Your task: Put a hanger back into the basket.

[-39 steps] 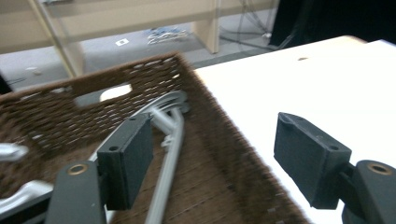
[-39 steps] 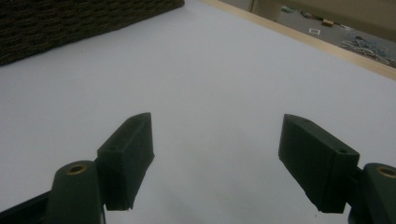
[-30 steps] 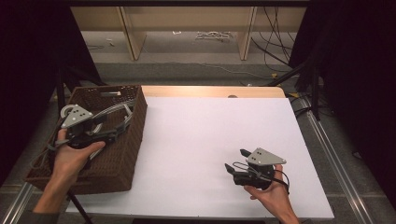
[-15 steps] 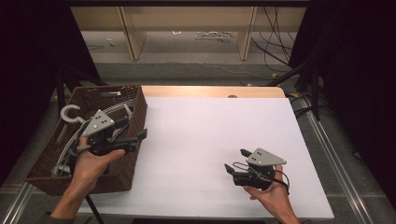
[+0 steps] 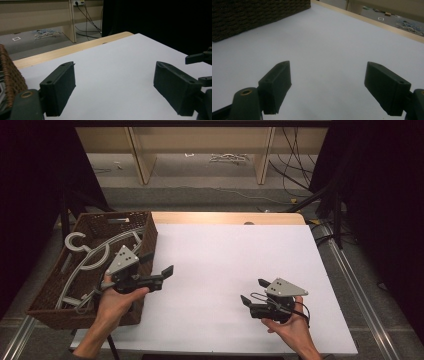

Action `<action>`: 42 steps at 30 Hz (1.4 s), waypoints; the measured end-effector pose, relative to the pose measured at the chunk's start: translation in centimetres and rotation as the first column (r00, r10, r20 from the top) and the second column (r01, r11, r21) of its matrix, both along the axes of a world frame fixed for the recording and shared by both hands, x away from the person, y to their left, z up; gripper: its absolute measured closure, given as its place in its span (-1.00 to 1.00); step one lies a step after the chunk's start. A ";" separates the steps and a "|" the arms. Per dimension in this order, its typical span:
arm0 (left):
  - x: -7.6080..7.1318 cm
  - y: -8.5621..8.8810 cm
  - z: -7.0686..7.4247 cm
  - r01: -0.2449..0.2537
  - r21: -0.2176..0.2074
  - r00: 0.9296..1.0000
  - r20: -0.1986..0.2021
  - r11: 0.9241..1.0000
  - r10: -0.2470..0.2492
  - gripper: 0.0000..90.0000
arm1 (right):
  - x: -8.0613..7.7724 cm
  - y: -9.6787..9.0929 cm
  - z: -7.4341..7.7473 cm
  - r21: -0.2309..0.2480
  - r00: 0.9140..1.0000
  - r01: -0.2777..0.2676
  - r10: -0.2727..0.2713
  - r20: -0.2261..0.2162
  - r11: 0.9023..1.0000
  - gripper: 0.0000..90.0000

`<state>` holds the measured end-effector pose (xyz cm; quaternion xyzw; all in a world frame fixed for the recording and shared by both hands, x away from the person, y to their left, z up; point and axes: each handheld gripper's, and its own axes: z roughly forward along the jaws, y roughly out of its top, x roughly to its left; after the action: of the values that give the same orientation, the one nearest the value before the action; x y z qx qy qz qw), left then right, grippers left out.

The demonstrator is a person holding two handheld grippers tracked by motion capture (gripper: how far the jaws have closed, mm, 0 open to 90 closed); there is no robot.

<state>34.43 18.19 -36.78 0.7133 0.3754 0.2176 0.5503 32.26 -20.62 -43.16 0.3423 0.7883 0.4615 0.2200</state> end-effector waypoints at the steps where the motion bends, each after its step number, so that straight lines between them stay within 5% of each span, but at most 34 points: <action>1: -0.1 -0.2 -0.2 0.007 -0.001 1.000 0.003 1.000 -0.007 -0.61 | 0.0 0.0 0.0 0.002 1.000 0.002 -0.002 0.008 1.000 -0.50; 23: -1.8 -2.8 -3.7 0.077 -0.003 0.997 0.020 0.997 -0.077 -0.63 | -0.3 0.2 0.2 0.029 1.000 -0.007 0.007 0.022 1.000 -0.58; 31: -2.8 -2.4 -4.7 0.100 0.000 0.993 0.058 0.995 -0.099 -0.64 | -1.0 0.1 0.3 0.049 1.000 -0.001 0.000 0.029 0.999 -0.60; 42: -4.0 -1.3 -6.6 0.070 0.006 0.997 0.034 0.998 -0.070 -0.64 | -2.7 -0.3 0.0 0.065 1.000 -0.005 0.003 0.023 0.998 -0.63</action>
<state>30.48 16.91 -43.36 0.7235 0.3403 0.2111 0.5623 29.54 -20.93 -43.14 0.3424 0.7708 0.4915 0.2169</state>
